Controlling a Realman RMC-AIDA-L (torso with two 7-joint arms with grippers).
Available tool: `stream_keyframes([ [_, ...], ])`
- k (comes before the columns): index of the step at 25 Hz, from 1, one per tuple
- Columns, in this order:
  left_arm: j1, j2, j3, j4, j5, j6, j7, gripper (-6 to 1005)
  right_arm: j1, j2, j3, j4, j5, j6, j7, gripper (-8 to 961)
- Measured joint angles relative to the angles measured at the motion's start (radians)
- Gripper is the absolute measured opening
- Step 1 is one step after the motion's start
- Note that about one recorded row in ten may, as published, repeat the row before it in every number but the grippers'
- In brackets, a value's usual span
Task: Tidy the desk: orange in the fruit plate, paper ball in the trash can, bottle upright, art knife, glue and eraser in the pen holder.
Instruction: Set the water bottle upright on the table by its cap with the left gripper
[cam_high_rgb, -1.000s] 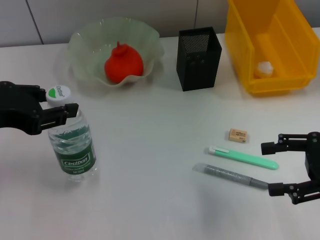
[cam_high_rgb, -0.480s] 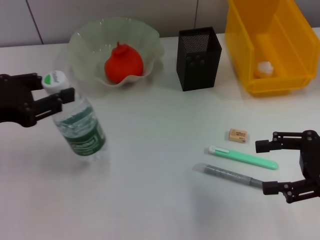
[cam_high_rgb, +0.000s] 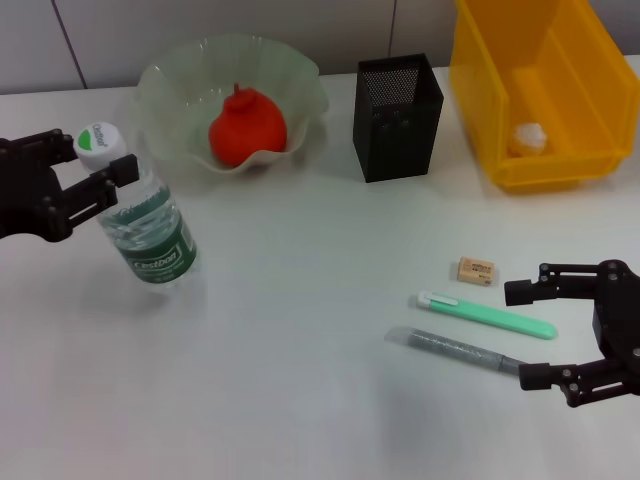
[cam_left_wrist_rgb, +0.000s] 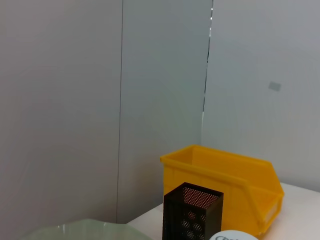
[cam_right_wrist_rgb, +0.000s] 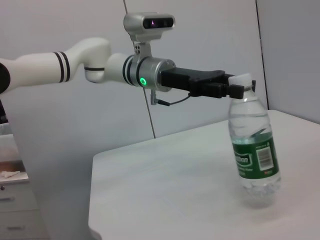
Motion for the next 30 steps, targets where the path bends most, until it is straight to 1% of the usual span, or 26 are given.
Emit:
stream_keyframes([
  [1,0.0,0.0,0.0,0.0,0.0,0.0,0.0,456,0.0,0.0,0.0,0.0,0.0,0.0,0.0,840],
  [2,-0.015,0.0,-0.004,-0.063,-0.017,-0.004,0.045,460,0.0,0.0,0.0,0.0,0.0,0.0,0.0,840],
  [4,-0.028,0.001,-0.008,-0.115,-0.019,-0.01,0.079,467,0.0,0.0,0.002,0.0,0.0,0.0,0.0,840],
  [7,-0.028,0.001,-0.008,-0.115,-0.019,-0.01,0.079,478,0.0,0.0,0.002,0.001,0.0,0.0,0.0,840],
  [9,-0.045,0.002,-0.002,-0.179,-0.019,-0.022,0.132,486,0.001,0.0,0.002,0.0,0.0,0.002,0.0,840],
  [10,-0.048,0.001,0.0,-0.189,-0.017,-0.023,0.14,490,0.002,0.0,0.002,-0.001,0.0,0.003,0.0,840],
  [16,-0.053,0.002,0.003,-0.204,-0.015,-0.022,0.146,512,0.007,0.0,0.003,-0.004,0.0,0.006,0.004,840],
  [20,-0.046,0.001,0.009,-0.2,-0.016,-0.018,0.174,527,0.013,0.0,0.003,-0.001,0.0,0.012,0.004,840],
  [30,-0.047,0.002,0.008,-0.219,-0.019,-0.029,0.169,564,0.019,0.0,0.003,0.0,-0.002,0.013,0.005,841],
])
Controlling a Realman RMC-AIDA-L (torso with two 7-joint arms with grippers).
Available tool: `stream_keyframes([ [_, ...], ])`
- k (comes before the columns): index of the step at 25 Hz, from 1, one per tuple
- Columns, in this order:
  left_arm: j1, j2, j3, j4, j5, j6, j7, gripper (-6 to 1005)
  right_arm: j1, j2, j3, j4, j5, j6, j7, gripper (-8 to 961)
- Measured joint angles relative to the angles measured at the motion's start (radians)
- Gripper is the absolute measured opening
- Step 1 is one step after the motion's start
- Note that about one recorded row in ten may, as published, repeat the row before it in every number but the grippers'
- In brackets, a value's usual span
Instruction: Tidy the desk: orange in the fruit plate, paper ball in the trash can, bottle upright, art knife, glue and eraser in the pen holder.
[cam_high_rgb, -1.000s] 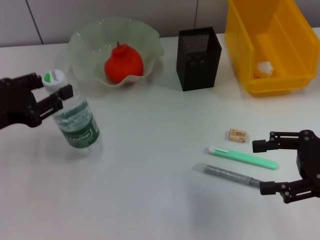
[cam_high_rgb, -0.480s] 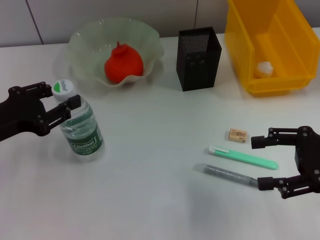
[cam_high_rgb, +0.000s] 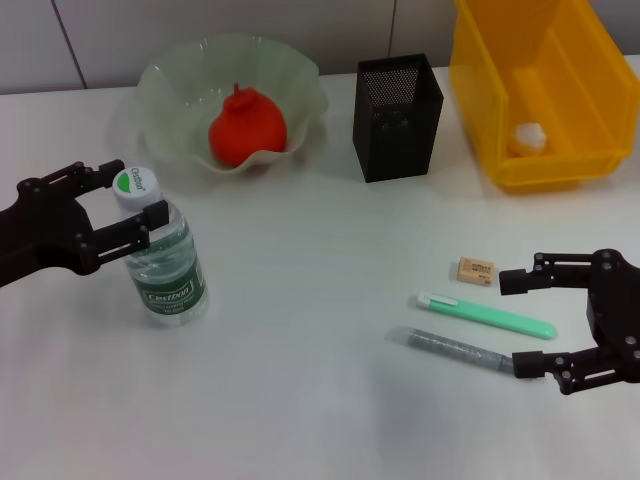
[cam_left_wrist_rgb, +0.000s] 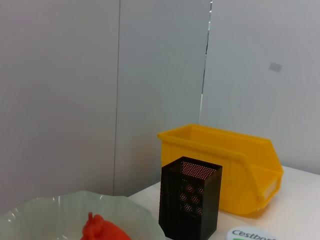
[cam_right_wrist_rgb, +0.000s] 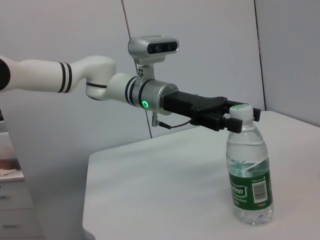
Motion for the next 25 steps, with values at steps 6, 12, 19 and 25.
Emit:
stream_keyframes([
  [6,0.021,0.004,-0.015,0.037,-0.002,0.031,-0.027,744,0.0,0.0,0.0,0.002,0.0,0.0,0.011,840],
  [12,0.064,0.008,-0.111,0.077,0.004,0.171,-0.053,778,0.001,0.0,0.0,-0.008,0.0,0.0,0.047,840],
  [19,0.11,0.064,-0.259,-0.025,0.07,0.468,0.038,777,0.012,0.0,0.002,-0.05,0.0,0.004,0.106,841],
  [25,0.116,0.093,-0.299,-0.189,0.134,0.57,0.173,776,0.048,0.0,-0.035,-0.194,-0.026,0.051,0.325,841],
])
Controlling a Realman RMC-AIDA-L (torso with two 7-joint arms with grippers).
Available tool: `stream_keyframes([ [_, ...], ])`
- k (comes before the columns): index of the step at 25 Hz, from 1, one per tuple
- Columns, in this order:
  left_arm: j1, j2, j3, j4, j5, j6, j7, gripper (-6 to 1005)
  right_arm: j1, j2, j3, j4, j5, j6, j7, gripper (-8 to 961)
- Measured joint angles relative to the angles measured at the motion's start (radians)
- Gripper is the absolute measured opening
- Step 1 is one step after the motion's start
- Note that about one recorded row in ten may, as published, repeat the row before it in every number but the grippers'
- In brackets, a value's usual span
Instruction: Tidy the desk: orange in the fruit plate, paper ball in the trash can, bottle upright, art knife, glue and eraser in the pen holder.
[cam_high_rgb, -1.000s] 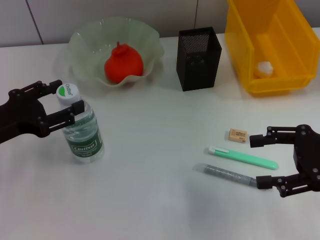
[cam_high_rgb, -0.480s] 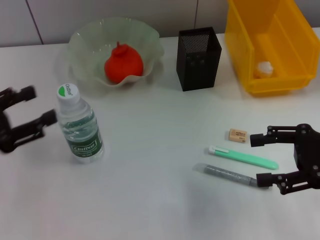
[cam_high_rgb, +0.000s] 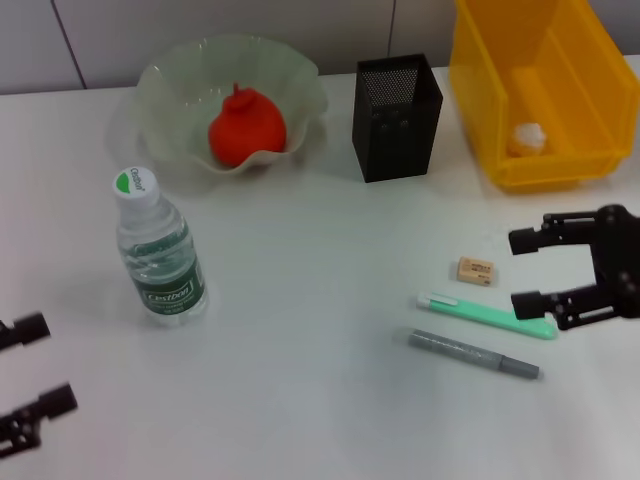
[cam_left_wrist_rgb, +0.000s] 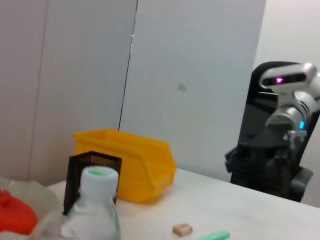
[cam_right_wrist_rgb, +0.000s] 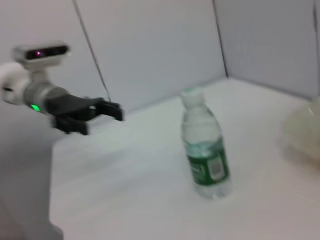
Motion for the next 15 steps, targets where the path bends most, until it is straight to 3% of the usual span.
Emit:
stream_keyframes([
  [3,-0.007,-0.005,-0.001,-0.054,0.034,-0.004,0.055,777,0.029,0.004,-0.058,-0.106,-0.054,0.028,0.132,841],
  [8,-0.021,-0.026,-0.002,-0.073,0.075,-0.011,0.1,775,0.098,0.032,-0.252,-0.334,-0.233,0.085,0.393,840],
  [15,-0.029,-0.038,-0.003,-0.085,0.095,-0.028,0.11,770,0.205,0.048,-0.392,-0.381,-0.418,0.115,0.555,840],
])
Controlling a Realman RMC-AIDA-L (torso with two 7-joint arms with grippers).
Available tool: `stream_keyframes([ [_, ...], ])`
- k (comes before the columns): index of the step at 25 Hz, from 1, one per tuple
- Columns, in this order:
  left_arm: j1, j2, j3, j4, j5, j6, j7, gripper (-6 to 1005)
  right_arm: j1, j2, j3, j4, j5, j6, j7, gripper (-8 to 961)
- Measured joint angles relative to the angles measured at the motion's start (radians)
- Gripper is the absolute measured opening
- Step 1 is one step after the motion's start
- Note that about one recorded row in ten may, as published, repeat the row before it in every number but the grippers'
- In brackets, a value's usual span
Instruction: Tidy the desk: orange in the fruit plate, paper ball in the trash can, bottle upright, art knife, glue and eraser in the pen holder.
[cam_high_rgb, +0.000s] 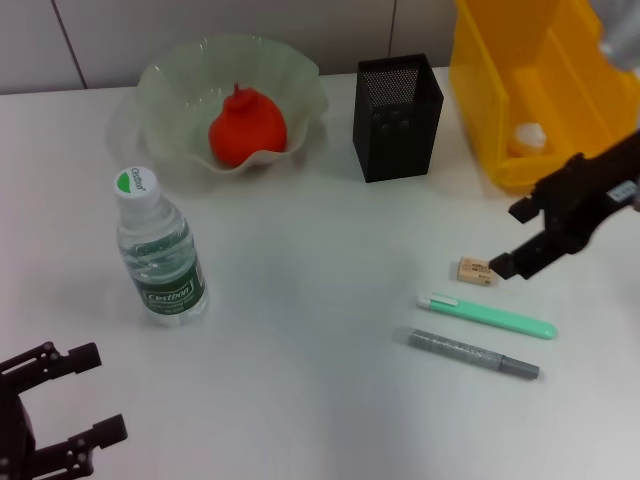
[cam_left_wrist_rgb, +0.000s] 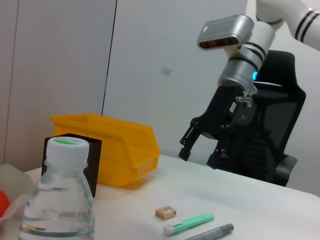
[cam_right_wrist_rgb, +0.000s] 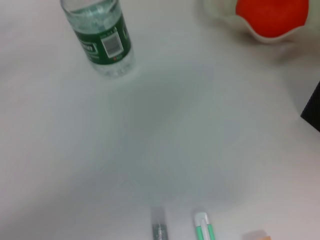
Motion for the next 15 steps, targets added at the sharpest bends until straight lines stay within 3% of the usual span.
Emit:
stream_keyframes([
  [4,-0.002,-0.003,0.0,0.0,0.001,-0.004,0.0,770,0.047,0.016,-0.089,0.014,-0.062,0.029,0.073,840],
  [9,-0.005,-0.007,-0.001,-0.007,0.002,-0.007,0.001,770,0.068,0.017,-0.251,0.05,-0.08,0.097,0.163,841],
  [15,-0.009,-0.012,-0.001,-0.015,0.003,-0.026,0.002,770,0.072,0.018,-0.364,0.098,-0.104,0.162,0.219,841],
])
